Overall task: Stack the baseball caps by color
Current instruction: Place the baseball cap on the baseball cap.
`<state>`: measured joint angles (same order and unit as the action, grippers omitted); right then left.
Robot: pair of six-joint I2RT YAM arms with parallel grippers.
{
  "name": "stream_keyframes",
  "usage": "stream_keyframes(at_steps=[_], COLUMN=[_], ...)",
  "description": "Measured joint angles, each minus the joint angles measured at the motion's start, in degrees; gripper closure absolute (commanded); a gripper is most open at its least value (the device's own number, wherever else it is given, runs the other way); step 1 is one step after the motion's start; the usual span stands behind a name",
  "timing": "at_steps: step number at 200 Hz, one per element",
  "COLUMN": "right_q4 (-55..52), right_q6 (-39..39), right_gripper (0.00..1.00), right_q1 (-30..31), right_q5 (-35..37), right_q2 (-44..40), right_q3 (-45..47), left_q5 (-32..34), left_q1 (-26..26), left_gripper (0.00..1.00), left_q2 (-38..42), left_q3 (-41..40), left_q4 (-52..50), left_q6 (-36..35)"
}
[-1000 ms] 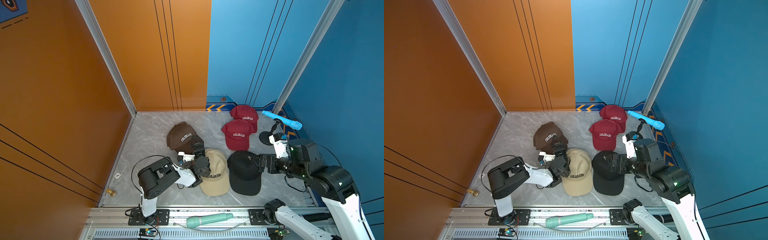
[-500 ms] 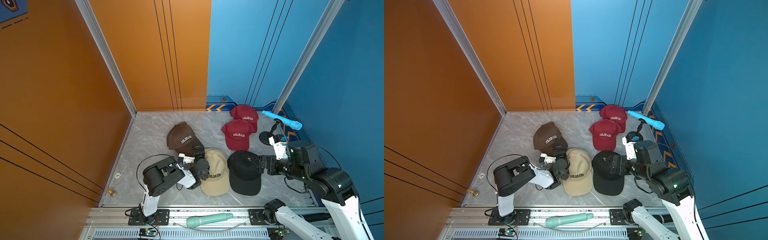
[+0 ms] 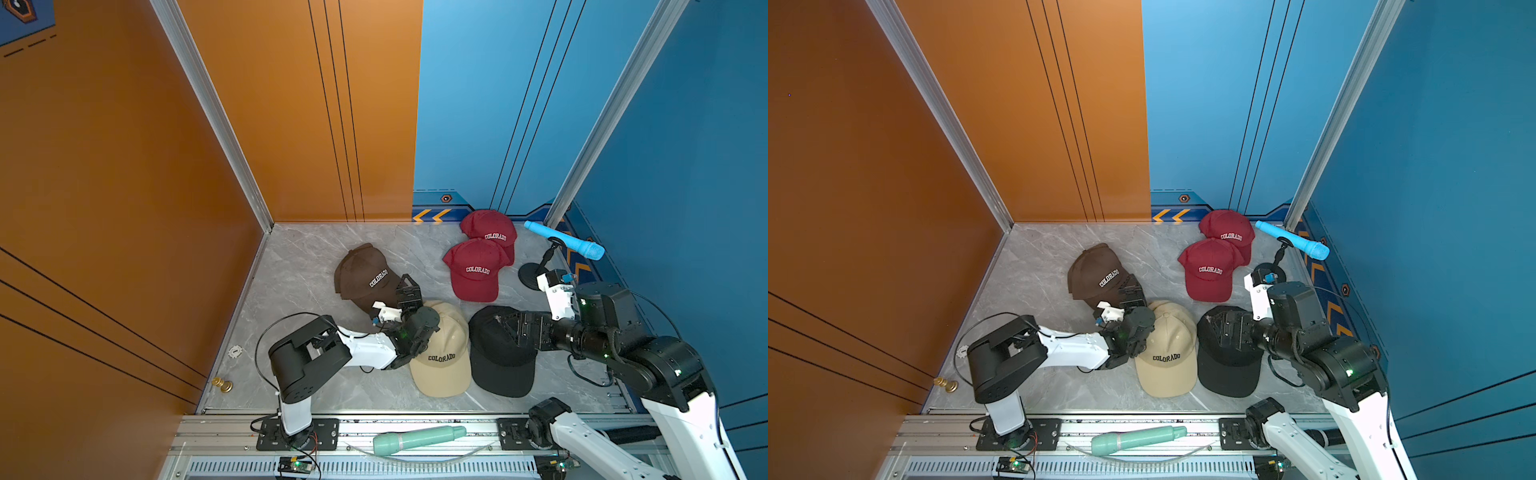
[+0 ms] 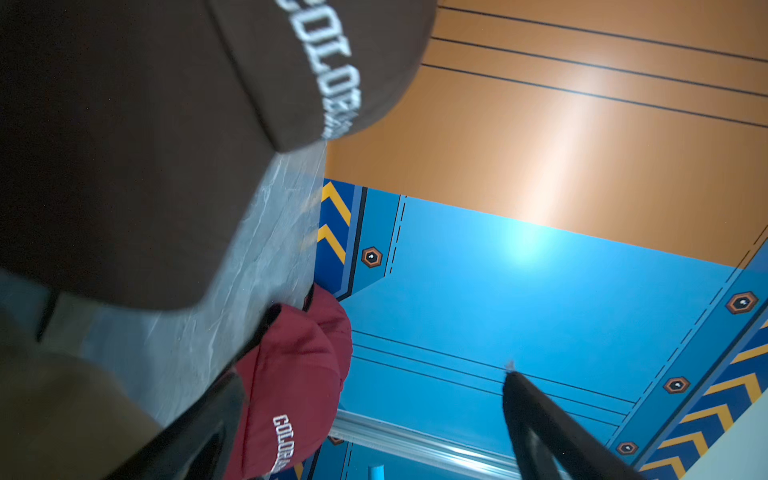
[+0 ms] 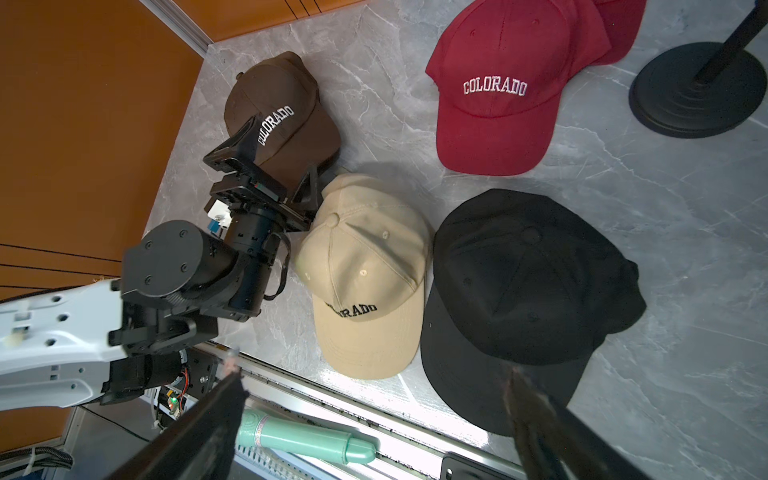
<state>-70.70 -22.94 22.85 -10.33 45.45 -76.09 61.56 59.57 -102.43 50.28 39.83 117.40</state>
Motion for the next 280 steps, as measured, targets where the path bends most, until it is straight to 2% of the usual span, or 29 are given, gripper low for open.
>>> stream_keyframes(at_steps=[69, 97, 113, 159, 190, 216, 248, 280], right_q4=[2.21, 3.06, 3.72, 6.56, 8.28, 9.4, 11.02, 13.46], right_q6=[0.0, -0.02, -0.04, -0.92, -1.33, -1.57, -2.64, -3.56], right_gripper=[0.0, 0.0, 0.0, 0.0, 0.0, 0.0, 0.0, 0.0], right_q1=[-0.44, -0.63, -0.79, -0.79, -0.79, -0.79, -0.81, -0.79], right_q5=[-0.22, -0.22, -0.24, -0.48, -0.61, -0.59, -0.59, -0.59], right_q2=[0.57, 0.85, 1.01, 3.02, 4.35, 5.46, 6.1, 7.63], right_q3=[0.96, 1.05, 1.31, 1.44, 1.44, 1.42, 1.42, 1.42], left_q5=[-5.01, -10.54, -14.86, -27.52, -34.49, -38.05, -41.44, -43.76], left_q1=[-0.87, -5.2, -8.35, -14.12, -16.72, -18.82, -21.49, -24.06], left_gripper=[0.02, 0.02, 0.02, 0.02, 0.02, 0.02, 0.02, 0.02], left_q2=[0.96, 0.94, 0.15, -8.09, -15.85, -19.26, -19.61, -17.03], left_q3=[2.16, 4.72, 8.9, 22.51, 27.32, 27.58, 27.28, 20.61], left_q4=[-8.81, -9.9, -11.61, -12.72, -13.46, -14.75, -15.13, -13.55], left_q6=[2.29, 2.51, 2.54, 2.51, 2.51, 2.51, 2.45, 1.92])
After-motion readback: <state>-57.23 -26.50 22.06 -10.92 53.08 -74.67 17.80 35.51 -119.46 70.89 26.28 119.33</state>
